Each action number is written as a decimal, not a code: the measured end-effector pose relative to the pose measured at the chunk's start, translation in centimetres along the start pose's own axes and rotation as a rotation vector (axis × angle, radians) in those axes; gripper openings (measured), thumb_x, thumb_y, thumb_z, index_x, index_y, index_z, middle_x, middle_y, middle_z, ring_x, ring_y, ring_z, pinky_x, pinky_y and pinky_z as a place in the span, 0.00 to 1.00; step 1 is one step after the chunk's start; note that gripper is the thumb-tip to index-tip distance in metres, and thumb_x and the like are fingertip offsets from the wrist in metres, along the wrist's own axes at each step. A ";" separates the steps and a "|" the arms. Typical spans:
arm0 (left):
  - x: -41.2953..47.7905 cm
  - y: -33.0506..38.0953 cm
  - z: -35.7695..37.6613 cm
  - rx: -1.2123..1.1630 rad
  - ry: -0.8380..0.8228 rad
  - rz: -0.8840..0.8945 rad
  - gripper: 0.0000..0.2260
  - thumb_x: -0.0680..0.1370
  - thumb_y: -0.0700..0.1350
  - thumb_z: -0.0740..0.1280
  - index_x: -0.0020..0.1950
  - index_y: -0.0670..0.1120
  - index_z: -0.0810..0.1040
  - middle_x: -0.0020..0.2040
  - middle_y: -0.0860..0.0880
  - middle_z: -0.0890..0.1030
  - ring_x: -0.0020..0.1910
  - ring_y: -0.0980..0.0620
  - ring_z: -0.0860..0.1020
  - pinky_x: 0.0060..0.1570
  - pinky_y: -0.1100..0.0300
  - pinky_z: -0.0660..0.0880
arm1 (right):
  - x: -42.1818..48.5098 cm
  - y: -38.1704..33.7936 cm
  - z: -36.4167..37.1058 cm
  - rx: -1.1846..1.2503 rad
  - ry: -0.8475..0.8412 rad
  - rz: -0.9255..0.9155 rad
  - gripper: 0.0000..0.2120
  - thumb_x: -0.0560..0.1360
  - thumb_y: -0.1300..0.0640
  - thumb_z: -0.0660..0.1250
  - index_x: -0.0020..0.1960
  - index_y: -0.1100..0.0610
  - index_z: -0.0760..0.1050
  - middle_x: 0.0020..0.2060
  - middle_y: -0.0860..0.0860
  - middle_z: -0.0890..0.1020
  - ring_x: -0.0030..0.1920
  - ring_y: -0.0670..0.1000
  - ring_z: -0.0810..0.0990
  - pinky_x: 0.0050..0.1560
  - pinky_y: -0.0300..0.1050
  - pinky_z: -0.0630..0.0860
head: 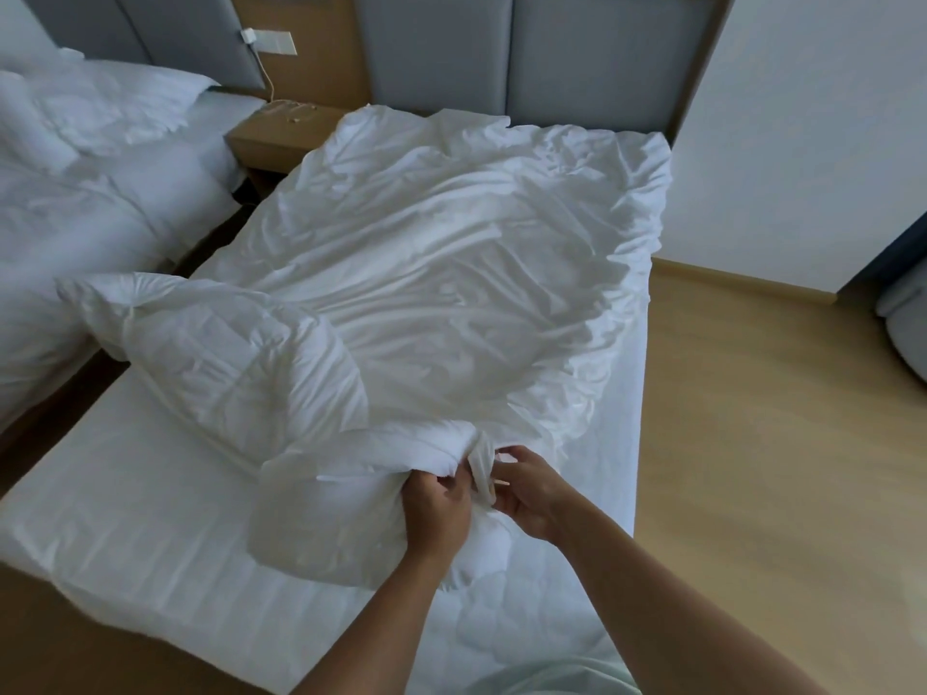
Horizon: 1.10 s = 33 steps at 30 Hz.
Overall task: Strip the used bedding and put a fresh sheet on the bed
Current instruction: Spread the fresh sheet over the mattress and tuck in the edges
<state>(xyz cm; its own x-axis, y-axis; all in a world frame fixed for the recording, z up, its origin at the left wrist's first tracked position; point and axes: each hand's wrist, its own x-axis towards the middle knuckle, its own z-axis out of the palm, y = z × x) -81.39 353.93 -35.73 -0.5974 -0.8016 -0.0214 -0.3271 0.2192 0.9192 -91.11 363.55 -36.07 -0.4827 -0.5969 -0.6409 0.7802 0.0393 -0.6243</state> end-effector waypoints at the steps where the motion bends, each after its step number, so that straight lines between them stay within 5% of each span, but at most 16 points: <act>1: 0.0 -0.3 -0.1 -0.020 -0.046 -0.039 0.03 0.77 0.40 0.74 0.44 0.44 0.81 0.38 0.55 0.83 0.41 0.55 0.83 0.45 0.60 0.75 | 0.1 0.1 0.1 -0.019 0.035 0.004 0.19 0.74 0.72 0.70 0.64 0.65 0.72 0.52 0.67 0.83 0.47 0.62 0.83 0.49 0.52 0.82; 7: 0.1 -1.5 -1.1 -0.230 -0.353 -0.291 0.11 0.77 0.43 0.74 0.59 0.47 0.82 0.52 0.51 0.86 0.54 0.53 0.83 0.60 0.50 0.79 | 0.3 1.0 -0.4 -0.067 -0.021 0.056 0.06 0.73 0.71 0.67 0.46 0.68 0.83 0.39 0.60 0.82 0.37 0.54 0.83 0.39 0.46 0.80; 11: -0.6 -1.9 -1.3 -0.311 -0.506 -0.368 0.12 0.77 0.45 0.75 0.60 0.48 0.83 0.54 0.50 0.86 0.56 0.51 0.84 0.61 0.48 0.79 | -0.1 1.8 -0.9 -0.004 0.011 0.093 0.12 0.72 0.73 0.62 0.37 0.63 0.81 0.34 0.58 0.80 0.32 0.54 0.81 0.34 0.45 0.77; 16: -2.4 -1.5 -1.5 -0.211 -0.638 -0.574 0.07 0.81 0.46 0.68 0.56 0.46 0.83 0.48 0.51 0.87 0.41 0.53 0.82 0.44 0.60 0.75 | 0.3 2.5 -1.3 -0.189 0.289 0.017 0.08 0.74 0.70 0.65 0.50 0.71 0.79 0.39 0.61 0.80 0.39 0.58 0.79 0.38 0.48 0.75; 20: -1.6 0.4 -3.7 0.180 -1.194 -0.677 0.19 0.81 0.57 0.62 0.59 0.42 0.77 0.47 0.45 0.87 0.37 0.49 0.84 0.32 0.62 0.73 | -0.5 3.7 -2.1 -0.547 0.487 -0.106 0.03 0.73 0.58 0.68 0.42 0.57 0.75 0.34 0.50 0.76 0.34 0.49 0.72 0.29 0.40 0.68; 22: 0.1 1.7 -3.7 0.198 -1.078 -0.567 0.17 0.77 0.54 0.65 0.52 0.41 0.81 0.43 0.45 0.87 0.35 0.48 0.85 0.29 0.63 0.73 | -0.8 4.3 -2.7 -0.616 0.525 -0.172 0.05 0.73 0.58 0.69 0.42 0.56 0.73 0.36 0.49 0.77 0.34 0.49 0.73 0.30 0.40 0.69; 25: 2.6 2.6 -1.4 0.076 -0.571 -0.495 0.11 0.75 0.50 0.71 0.42 0.42 0.81 0.37 0.45 0.84 0.31 0.48 0.80 0.32 0.59 0.75 | -1.6 4.9 -3.1 -0.668 0.539 -0.255 0.07 0.73 0.58 0.71 0.43 0.54 0.73 0.38 0.49 0.77 0.36 0.48 0.73 0.34 0.42 0.70; 28: 3.4 2.5 1.4 0.021 -0.555 -0.656 0.16 0.73 0.54 0.75 0.46 0.41 0.81 0.40 0.44 0.82 0.33 0.47 0.79 0.30 0.60 0.76 | -2.2 5.1 -3.2 -0.697 0.527 -0.318 0.07 0.74 0.57 0.71 0.42 0.54 0.73 0.36 0.49 0.78 0.36 0.48 0.74 0.36 0.42 0.72; 33: 3.1 2.2 4.3 -0.025 -0.498 -0.707 0.04 0.71 0.35 0.69 0.38 0.40 0.76 0.27 0.44 0.78 0.25 0.47 0.76 0.26 0.61 0.72 | -3.1 5.1 -4.1 -0.683 0.568 -0.364 0.06 0.74 0.55 0.71 0.41 0.52 0.75 0.36 0.49 0.80 0.36 0.48 0.76 0.35 0.42 0.74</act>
<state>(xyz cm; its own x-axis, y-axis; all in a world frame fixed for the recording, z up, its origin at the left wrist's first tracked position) -87.06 354.29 -35.48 -0.5132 -0.4070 -0.7556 -0.7301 -0.2559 0.6337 -87.23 368.95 -39.11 -0.9104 -0.1942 -0.3653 0.2311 0.4938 -0.8383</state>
